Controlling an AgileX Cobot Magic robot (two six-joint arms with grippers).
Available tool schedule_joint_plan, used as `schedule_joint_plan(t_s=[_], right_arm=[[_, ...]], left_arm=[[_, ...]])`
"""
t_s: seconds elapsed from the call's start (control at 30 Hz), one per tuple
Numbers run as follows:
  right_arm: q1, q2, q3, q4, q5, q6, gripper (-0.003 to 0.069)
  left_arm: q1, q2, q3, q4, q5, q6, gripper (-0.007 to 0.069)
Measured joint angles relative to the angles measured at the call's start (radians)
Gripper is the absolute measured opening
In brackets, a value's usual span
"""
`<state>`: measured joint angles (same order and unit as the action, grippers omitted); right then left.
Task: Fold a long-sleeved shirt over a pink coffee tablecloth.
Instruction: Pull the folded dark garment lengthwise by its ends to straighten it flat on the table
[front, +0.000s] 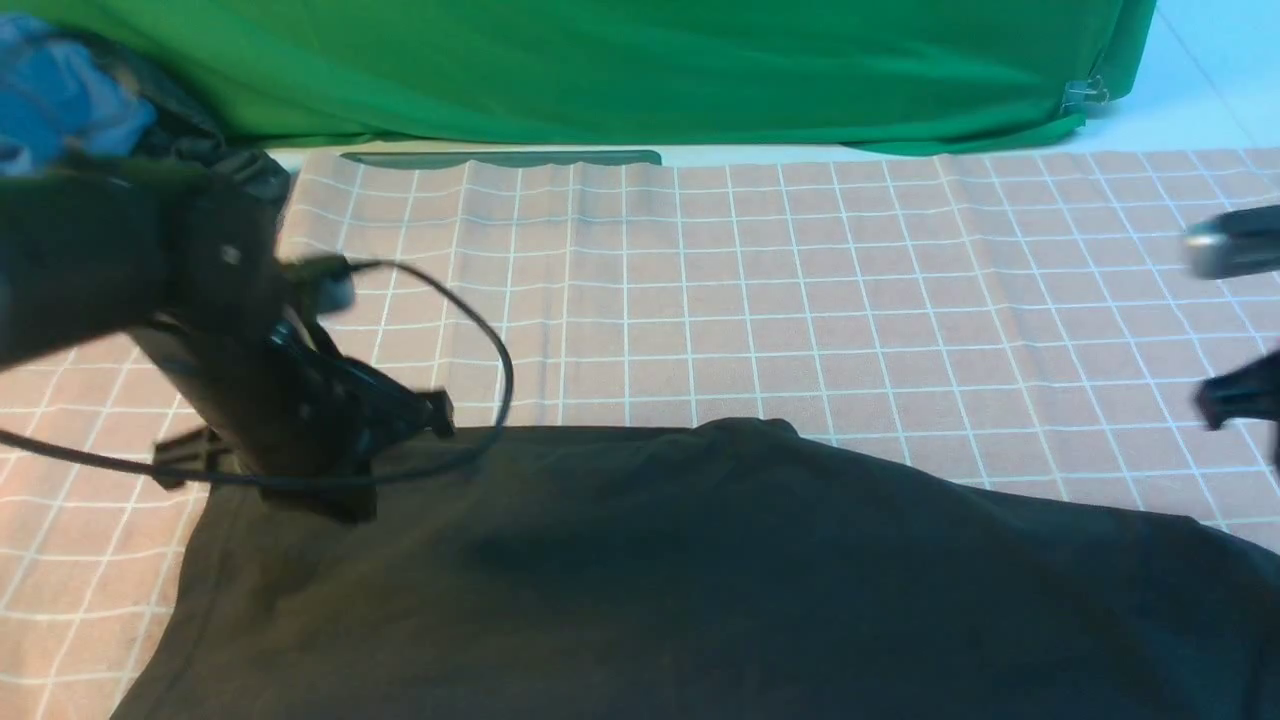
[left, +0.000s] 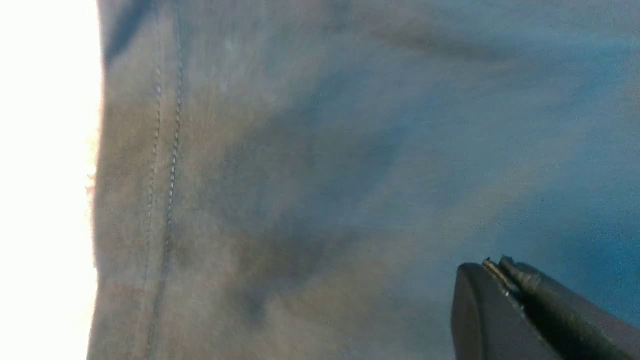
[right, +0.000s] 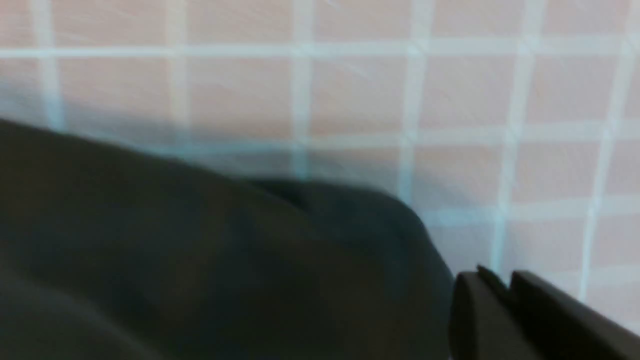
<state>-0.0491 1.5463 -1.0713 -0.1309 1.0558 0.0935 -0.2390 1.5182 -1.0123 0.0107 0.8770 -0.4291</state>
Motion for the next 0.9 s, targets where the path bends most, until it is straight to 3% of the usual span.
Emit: schedule_joint_plan(t_s=[0.1, 0.17, 0.2, 0.23, 0.3, 0.47, 0.57, 0.63, 0.7, 0.73, 0.77, 0.8, 0.83, 0.9], right_arm=[[-0.068, -0.019, 0.057, 0.047, -0.004, -0.029, 0.0232], [-0.118, -0.018, 0.132, 0.103, -0.047, -0.071, 0.0437], [-0.118, -0.018, 0.132, 0.103, -0.047, -0.071, 0.0437], [-0.126, -0.008, 0.163, 0.119, -0.083, -0.083, 0.0538], [-0.127, 0.014, 0.19, 0.131, -0.12, -0.093, 0.0628], [-0.127, 0.101, 0.212, 0.14, -0.165, -0.093, 0.0685], [-0.127, 0.148, 0.212, 0.158, -0.172, -0.106, 0.0651], [-0.128, 0.16, 0.209, 0.188, -0.172, -0.146, 0.055], [-0.128, 0.161, 0.209, 0.201, -0.17, -0.173, 0.0399], [-0.128, 0.161, 0.209, 0.203, -0.17, -0.176, 0.0399], [-0.128, 0.161, 0.209, 0.219, -0.168, -0.195, 0.0234], [-0.128, 0.162, 0.209, 0.232, -0.165, -0.205, 0.0154], [-0.13, 0.162, 0.209, 0.233, -0.162, -0.206, 0.0118], [-0.14, 0.162, 0.201, 0.22, -0.151, -0.193, 0.0113]], left_arm=[[0.0, -0.08, 0.016, -0.011, 0.001, 0.0, 0.0013], [0.0, -0.184, 0.043, -0.019, 0.004, 0.001, 0.0013], [0.0, -0.192, 0.045, -0.018, 0.005, 0.001, 0.0013], [0.0, -0.241, 0.06, -0.021, 0.008, 0.001, 0.0013], [0.0, -0.3, 0.079, -0.024, 0.01, 0.002, 0.0013], [0.0, -0.421, 0.128, -0.025, 0.014, 0.004, 0.0013], [0.0, -0.458, 0.134, -0.025, 0.016, 0.004, 0.0013], [0.0, -0.473, 0.134, -0.025, 0.015, 0.004, 0.0013], [0.0, -0.476, 0.134, -0.025, 0.015, 0.004, 0.0013], [0.0, -0.476, 0.134, -0.025, 0.015, 0.004, 0.0013], [0.0, -0.476, 0.134, -0.025, 0.015, 0.004, 0.0013], [0.0, -0.476, 0.134, -0.025, 0.015, 0.004, 0.0013], [0.0, -0.476, 0.134, -0.025, 0.017, 0.004, 0.0013], [0.0, -0.476, 0.134, -0.028, 0.021, 0.004, 0.0013]])
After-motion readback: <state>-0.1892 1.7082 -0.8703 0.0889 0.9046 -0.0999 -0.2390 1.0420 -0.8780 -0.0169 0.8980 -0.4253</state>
